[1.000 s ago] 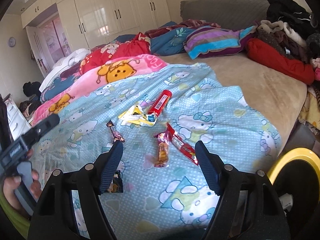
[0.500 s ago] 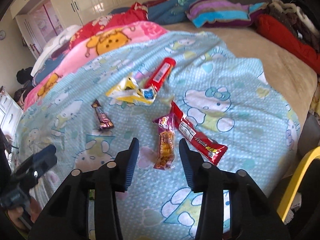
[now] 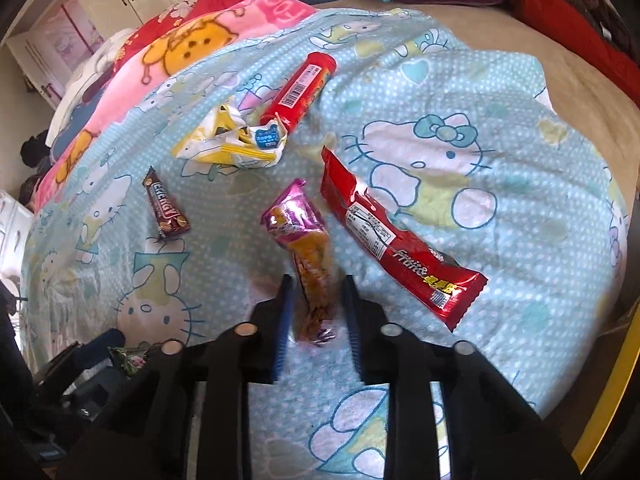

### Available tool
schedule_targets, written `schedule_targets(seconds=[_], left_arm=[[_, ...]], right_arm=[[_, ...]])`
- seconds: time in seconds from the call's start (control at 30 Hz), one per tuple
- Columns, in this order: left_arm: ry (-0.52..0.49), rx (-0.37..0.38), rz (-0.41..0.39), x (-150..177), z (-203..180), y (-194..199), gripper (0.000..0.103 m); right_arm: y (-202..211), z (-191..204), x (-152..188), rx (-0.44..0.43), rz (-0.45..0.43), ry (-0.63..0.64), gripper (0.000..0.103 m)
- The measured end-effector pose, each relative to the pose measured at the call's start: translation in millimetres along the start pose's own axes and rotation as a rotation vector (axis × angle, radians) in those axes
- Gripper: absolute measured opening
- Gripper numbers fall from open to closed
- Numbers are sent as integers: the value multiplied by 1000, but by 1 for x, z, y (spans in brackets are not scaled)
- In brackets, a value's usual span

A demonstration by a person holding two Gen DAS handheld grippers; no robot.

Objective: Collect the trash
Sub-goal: 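Grasp the green snack bag with left tool while right tool grasps purple wrapper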

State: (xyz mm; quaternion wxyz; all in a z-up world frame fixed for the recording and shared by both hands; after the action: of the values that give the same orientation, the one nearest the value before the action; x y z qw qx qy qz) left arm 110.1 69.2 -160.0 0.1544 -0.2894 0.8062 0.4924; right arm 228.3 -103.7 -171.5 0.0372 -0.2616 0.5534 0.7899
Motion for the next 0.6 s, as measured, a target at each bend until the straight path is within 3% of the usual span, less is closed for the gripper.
schedule_targets(seconds=[0.4,0.6], left_arm=[[-24,31,27,5,-13,-9,45],[-41,41,60,10,-22,-16,18]], right_arm=[[31,3,3,-33,-102,-13,8],[48,10,7,-14,-159,19,8]])
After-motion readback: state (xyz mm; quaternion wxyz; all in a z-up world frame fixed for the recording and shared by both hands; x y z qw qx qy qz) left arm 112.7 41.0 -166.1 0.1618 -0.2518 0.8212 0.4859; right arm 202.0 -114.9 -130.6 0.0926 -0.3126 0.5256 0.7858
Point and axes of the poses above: each gripper's, at about its wrist camera, not at the fingertips, and y roughly against the way its jaws point, z to its left, x to its underside, the point moved 4 cm from there along -y, roughly the way its jaws point
